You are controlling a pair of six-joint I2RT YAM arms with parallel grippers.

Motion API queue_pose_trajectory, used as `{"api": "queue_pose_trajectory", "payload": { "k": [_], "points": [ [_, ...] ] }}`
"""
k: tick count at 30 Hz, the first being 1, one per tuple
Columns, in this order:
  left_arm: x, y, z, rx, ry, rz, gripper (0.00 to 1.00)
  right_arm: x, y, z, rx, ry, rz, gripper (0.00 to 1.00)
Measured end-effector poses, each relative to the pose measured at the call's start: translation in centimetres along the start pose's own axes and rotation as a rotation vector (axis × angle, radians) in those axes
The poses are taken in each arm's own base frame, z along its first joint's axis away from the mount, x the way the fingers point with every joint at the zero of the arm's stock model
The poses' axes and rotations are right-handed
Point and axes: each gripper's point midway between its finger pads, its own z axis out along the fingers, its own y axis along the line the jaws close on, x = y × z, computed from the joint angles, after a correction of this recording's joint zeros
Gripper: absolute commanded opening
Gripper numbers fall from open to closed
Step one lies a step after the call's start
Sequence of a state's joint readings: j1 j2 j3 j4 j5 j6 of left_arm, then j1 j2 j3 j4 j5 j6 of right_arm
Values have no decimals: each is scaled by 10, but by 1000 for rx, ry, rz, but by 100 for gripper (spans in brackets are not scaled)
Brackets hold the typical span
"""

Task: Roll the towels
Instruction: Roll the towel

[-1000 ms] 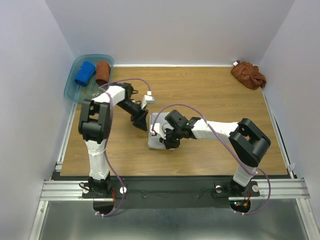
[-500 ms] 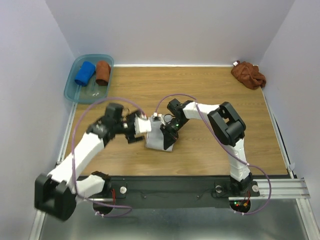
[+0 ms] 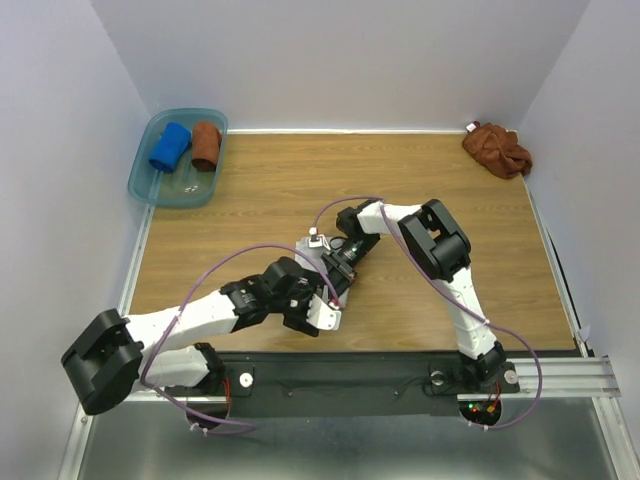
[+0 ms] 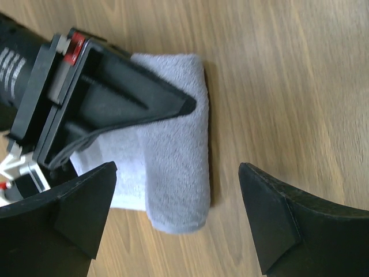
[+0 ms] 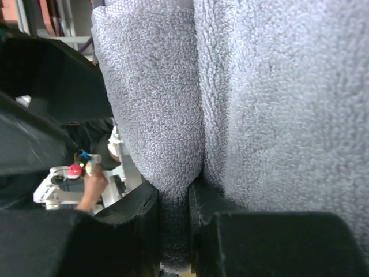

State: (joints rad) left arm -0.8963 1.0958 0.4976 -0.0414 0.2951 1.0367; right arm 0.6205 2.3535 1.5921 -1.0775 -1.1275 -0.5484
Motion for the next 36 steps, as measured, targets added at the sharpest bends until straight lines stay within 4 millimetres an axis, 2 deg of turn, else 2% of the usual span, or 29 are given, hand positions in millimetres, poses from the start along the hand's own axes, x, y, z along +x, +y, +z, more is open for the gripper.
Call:
{"api": "queue_pose_trajectory", "payload": {
  "k": [3, 6, 10, 11, 12, 13, 16, 20, 25, 27, 28, 29, 30, 33, 36],
  "points": [
    [-4, -2, 10, 4, 2, 26, 88, 1, 0, 0, -12, 3, 28, 2],
    [2, -4, 19, 16, 28, 27, 82, 2, 1, -1, -14, 7, 41, 6],
    [17, -10, 32, 52, 94, 2, 63, 2, 0, -1, -14, 10, 48, 13],
    [16, -6, 34, 47, 104, -8, 52, 2, 0, 0, -15, 11, 53, 19],
    [15, -2, 37, 42, 108, -12, 47, 2, 0, -1, -15, 11, 56, 20],
    [15, 1, 37, 38, 113, -25, 36, 2, 0, -1, -16, 11, 60, 22],
    [14, 1, 37, 33, 116, -49, 21, 2, 0, -4, -22, 0, 93, 28],
    [14, 2, 34, 19, 124, -88, 18, 1, 1, -5, -41, -14, 145, 36],
    [15, 1, 31, 4, 136, -138, 18, -3, 1, -10, -60, -41, 216, 38],
    [15, -1, 31, 5, 139, -163, 18, -5, 1, -12, -60, -48, 231, 46],
    [15, -2, 30, 10, 141, -175, 18, -6, 1, -12, -64, -52, 231, 53],
    [15, -5, 30, 18, 143, -185, 18, -7, 1, -13, -68, -58, 234, 70],
    [15, -6, 30, 25, 142, -190, 18, -9, 3, -14, -80, -69, 232, 75],
    [13, -9, 30, 51, 141, -196, 18, -17, 14, -25, -79, -101, 203, 78],
    [12, -11, 31, 86, 135, -200, 19, -20, 11, -39, -46, -130, 208, 79]
  ]
}}
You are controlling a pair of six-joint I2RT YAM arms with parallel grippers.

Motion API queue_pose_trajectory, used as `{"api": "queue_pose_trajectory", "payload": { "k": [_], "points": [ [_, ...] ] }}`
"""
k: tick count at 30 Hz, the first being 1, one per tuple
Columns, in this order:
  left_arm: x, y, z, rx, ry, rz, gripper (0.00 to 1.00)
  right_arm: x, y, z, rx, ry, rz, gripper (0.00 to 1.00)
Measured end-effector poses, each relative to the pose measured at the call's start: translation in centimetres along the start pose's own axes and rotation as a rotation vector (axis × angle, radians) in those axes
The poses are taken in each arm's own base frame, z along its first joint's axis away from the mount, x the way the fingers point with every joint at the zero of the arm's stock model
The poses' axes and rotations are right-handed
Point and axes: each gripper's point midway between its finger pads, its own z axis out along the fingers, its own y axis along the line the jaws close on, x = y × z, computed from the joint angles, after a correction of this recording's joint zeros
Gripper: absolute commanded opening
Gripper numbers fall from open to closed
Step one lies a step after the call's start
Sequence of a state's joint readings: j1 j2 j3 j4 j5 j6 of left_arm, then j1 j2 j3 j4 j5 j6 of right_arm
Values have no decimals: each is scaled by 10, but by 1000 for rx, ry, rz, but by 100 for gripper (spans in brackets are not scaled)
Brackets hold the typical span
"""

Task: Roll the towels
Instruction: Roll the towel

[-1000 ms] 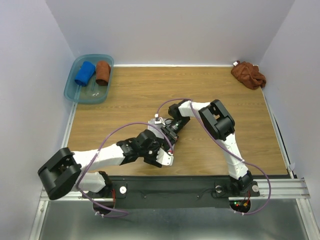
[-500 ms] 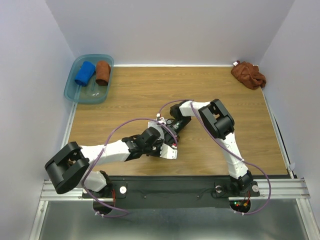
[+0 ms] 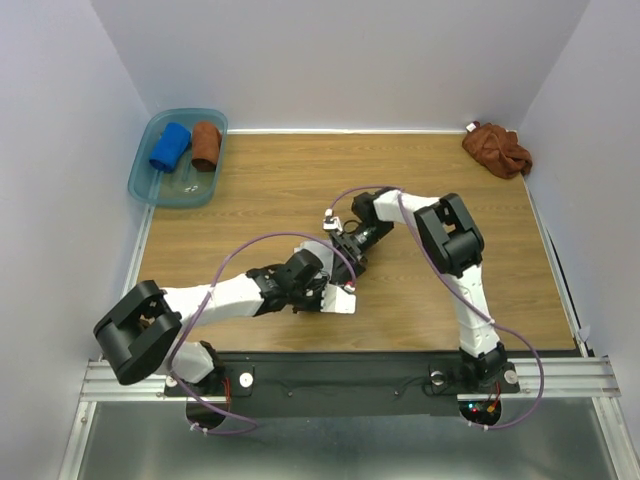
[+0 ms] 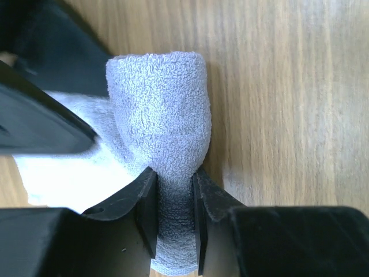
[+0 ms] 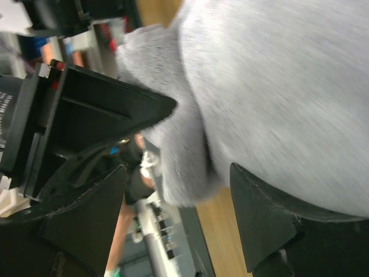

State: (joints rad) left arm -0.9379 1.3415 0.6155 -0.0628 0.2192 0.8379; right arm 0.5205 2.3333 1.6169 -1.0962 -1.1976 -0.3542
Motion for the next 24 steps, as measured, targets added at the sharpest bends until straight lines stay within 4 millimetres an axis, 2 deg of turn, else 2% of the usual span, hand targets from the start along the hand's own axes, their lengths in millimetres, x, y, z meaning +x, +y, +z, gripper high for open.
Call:
{"api": "queue_pose_trajectory", "payload": {
  "k": [4, 8, 13, 15, 19, 21, 24],
  "points": [
    [-3, 2, 2, 75, -4, -19, 19, -9, -5, -32, 88, -66, -24, 84],
    [-5, 6, 4, 169, -22, -75, 19, -25, -1, -82, 202, -182, -105, 87],
    [-4, 13, 3, 294, -58, -198, 18, -35, 28, -149, 364, -342, -249, 88],
    [-2, 17, 3, 352, -82, -270, 18, -34, 42, -165, 431, -380, -312, 88],
    [-2, 19, 4, 472, -112, -392, 19, -24, 71, -173, 515, -416, -437, 87],
    [-2, 24, 5, 529, -117, -450, 19, -16, 77, -172, 538, -420, -471, 87],
    [-1, 27, 8, 620, -128, -548, 19, -6, 77, -166, 575, -408, -501, 87]
  ]
}}
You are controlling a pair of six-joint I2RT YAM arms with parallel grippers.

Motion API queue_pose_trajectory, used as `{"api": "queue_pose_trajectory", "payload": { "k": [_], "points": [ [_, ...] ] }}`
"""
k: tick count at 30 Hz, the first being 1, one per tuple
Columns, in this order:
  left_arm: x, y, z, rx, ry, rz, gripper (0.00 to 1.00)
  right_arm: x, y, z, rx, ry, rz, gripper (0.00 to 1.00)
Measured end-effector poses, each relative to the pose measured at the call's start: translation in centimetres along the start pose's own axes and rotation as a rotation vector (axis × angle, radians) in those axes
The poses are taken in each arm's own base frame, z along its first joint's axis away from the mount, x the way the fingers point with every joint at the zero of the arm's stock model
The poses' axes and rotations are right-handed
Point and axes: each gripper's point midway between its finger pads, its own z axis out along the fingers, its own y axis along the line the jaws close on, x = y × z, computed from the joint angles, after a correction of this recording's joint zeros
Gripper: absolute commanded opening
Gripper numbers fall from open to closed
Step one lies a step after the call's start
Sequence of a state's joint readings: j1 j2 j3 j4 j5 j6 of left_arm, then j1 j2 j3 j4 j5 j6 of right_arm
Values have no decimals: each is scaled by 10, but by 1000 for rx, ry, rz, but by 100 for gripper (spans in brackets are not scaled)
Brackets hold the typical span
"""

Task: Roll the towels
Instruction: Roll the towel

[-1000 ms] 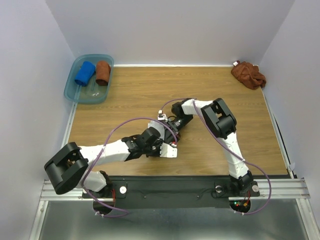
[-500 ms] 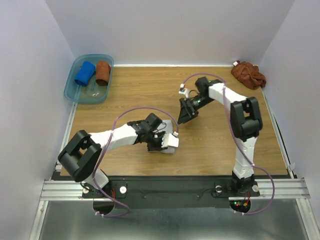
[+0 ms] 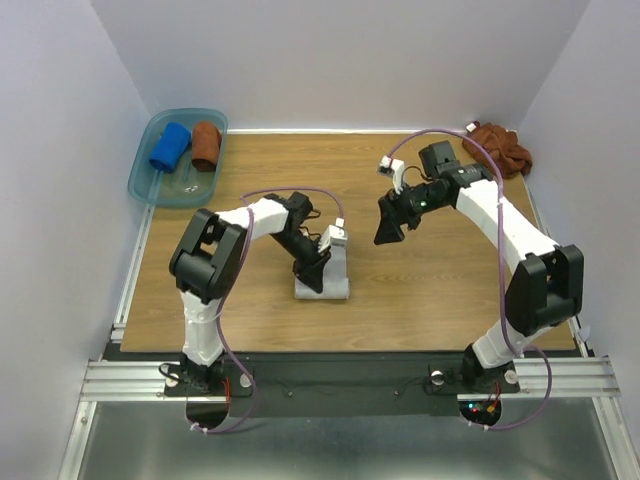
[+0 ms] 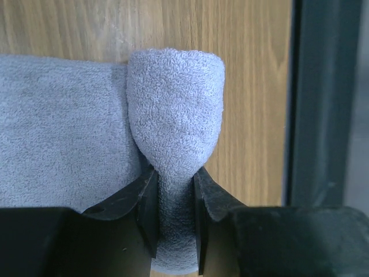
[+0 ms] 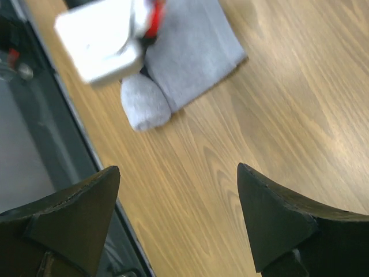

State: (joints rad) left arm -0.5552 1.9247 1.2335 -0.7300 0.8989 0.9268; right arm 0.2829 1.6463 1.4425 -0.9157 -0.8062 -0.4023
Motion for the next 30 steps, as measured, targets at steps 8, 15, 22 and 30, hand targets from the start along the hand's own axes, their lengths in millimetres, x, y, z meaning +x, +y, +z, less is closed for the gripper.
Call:
{"api": "queue_pose_trajectory", "payload": {
  "k": [8, 15, 22, 30],
  "points": [
    [0, 13, -7, 200, -87, -297, 19, 23, 42, 42, 101, 114, -267, 87],
    [2, 16, -9, 277, -87, -425, 22, 36, 68, 105, 193, 169, -550, 86],
    [2, 17, -9, 290, -73, -447, 22, 75, 73, 161, 241, 247, -816, 78],
    [5, 20, -12, 288, -73, -457, 23, 76, 55, 183, 322, 238, -929, 41]
  ]
}}
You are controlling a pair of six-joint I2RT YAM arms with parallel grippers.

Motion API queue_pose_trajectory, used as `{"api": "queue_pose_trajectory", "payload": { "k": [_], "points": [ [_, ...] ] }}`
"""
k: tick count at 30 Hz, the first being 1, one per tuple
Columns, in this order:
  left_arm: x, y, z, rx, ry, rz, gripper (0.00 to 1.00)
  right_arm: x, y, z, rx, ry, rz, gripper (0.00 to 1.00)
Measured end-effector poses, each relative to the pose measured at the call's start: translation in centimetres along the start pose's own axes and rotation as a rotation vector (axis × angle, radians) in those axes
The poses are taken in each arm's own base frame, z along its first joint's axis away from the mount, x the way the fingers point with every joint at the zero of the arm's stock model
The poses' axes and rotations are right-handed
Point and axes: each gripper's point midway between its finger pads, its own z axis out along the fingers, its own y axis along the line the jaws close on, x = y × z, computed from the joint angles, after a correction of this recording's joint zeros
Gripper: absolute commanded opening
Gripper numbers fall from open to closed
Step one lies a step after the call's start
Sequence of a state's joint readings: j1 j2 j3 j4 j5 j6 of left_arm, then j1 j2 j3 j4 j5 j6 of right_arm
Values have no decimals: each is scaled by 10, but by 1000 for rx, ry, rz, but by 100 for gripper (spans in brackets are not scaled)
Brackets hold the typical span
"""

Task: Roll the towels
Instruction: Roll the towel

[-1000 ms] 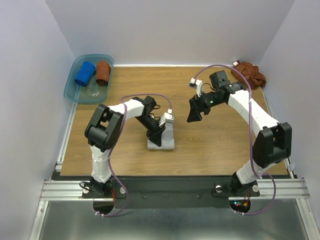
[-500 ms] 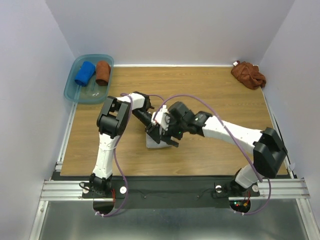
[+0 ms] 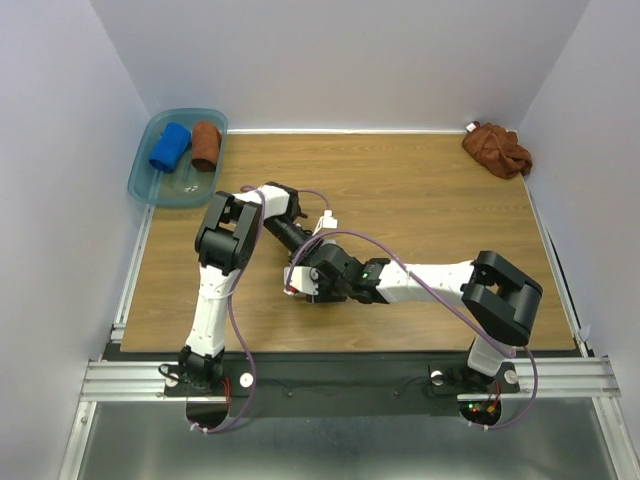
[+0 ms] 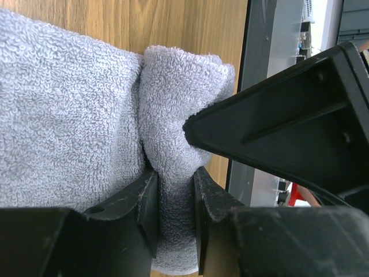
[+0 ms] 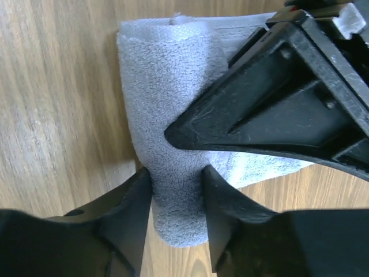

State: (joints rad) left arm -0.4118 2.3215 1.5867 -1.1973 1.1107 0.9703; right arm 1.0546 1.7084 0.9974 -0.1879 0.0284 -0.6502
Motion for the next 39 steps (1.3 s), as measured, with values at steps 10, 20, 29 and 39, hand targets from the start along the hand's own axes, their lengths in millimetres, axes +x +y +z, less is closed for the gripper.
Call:
{"api": "queue_pose_trajectory", "payload": {
  "k": [10, 20, 29, 39],
  "points": [
    [3, 1, -5, -30, 16, 67, 47, -2, -5, 4, 2, -41, 13, 1],
    [-4, 1, -44, -199, -18, 283, 76, -3, -11, -1, -231, -122, 214, 0],
    [10, 23, -115, -401, -187, 284, 81, -4, 2, -6, -460, -124, 376, 0],
    [20, 5, -189, -770, -375, 409, 86, -17, 17, -4, -725, -80, 558, 0]
  ]
}}
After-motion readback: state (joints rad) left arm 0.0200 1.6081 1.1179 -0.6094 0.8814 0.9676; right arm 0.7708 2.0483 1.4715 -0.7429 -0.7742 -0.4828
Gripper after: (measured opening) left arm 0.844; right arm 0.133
